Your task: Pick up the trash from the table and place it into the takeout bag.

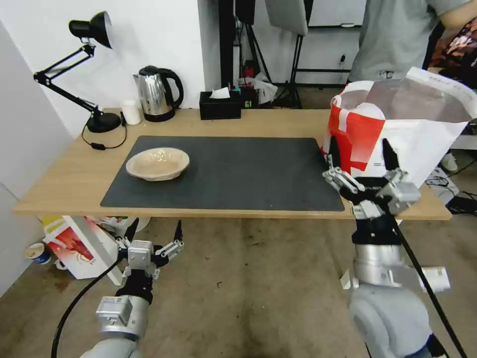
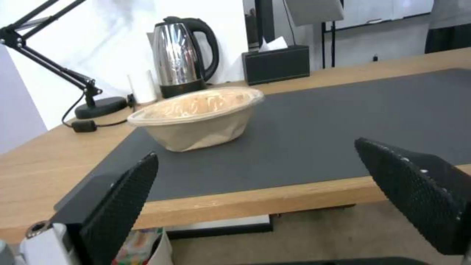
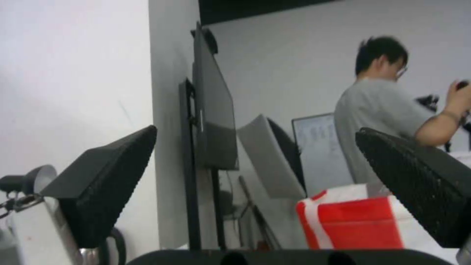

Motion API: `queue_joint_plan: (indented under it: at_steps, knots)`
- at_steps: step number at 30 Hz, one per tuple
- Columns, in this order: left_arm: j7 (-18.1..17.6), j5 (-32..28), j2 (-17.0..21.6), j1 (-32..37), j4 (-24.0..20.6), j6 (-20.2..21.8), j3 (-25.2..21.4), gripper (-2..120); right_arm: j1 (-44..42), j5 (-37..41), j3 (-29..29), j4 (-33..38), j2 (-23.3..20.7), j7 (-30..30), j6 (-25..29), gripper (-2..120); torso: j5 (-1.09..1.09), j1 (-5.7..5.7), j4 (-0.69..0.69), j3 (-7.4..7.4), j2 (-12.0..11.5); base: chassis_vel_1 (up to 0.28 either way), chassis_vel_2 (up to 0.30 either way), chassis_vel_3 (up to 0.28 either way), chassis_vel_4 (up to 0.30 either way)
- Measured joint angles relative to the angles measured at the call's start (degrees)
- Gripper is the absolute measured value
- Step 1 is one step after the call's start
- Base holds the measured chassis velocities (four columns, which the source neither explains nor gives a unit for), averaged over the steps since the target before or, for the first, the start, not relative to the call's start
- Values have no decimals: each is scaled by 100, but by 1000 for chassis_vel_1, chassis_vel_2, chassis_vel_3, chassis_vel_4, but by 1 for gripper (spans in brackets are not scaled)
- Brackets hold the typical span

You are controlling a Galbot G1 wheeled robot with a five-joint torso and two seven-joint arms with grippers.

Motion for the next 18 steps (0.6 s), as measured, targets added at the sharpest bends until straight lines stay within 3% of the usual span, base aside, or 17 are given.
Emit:
queue_joint_plan:
  at_steps: [10,18]
  knots:
    - [0,0,0,0,0,0,0,100,-1163,-946,101,50,542,-51,1244,100,0,0,0,1,0,0,0,0,0]
    - [0,0,0,0,0,0,0,100,-1601,-1116,-151,-269,590,-213,1918,100,1,-1,0,1,-1,0,0,0,0]
